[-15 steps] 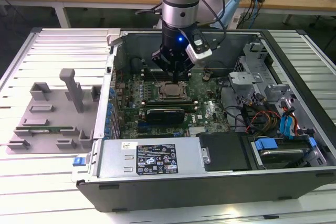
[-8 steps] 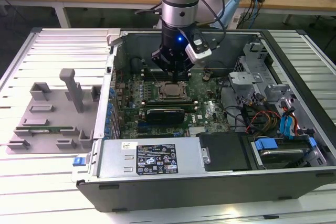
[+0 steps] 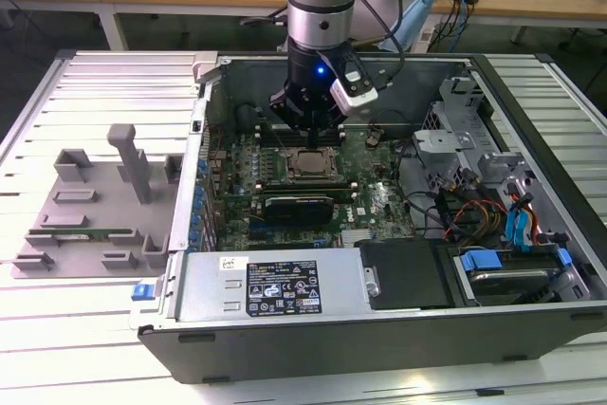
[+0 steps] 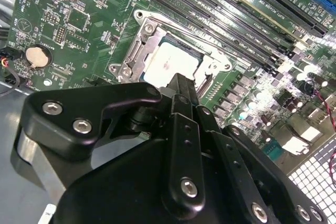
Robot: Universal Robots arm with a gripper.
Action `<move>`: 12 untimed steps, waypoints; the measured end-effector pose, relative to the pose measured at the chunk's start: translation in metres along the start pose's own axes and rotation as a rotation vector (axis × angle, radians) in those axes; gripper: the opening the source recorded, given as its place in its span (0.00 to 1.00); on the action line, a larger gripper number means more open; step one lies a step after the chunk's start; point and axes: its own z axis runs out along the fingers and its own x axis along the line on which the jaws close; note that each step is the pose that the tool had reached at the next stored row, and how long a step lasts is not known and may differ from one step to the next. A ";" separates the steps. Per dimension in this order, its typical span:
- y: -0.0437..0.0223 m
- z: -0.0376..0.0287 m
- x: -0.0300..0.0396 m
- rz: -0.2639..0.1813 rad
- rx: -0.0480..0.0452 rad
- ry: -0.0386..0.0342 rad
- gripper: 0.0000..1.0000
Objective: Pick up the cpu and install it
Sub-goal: 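Install the first cpu locking lever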
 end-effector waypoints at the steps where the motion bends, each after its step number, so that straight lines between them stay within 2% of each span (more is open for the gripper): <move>1: -0.0001 -0.0007 0.0000 0.000 0.0002 0.0001 0.11; 5: -0.0003 -0.0073 -0.0001 0.000 0.0001 0.0001 0.11; 11: -0.0009 -0.0248 -0.0006 0.000 0.0000 0.0000 0.11; 12: -0.0010 -0.0261 -0.0006 0.000 -0.0001 -0.0001 0.11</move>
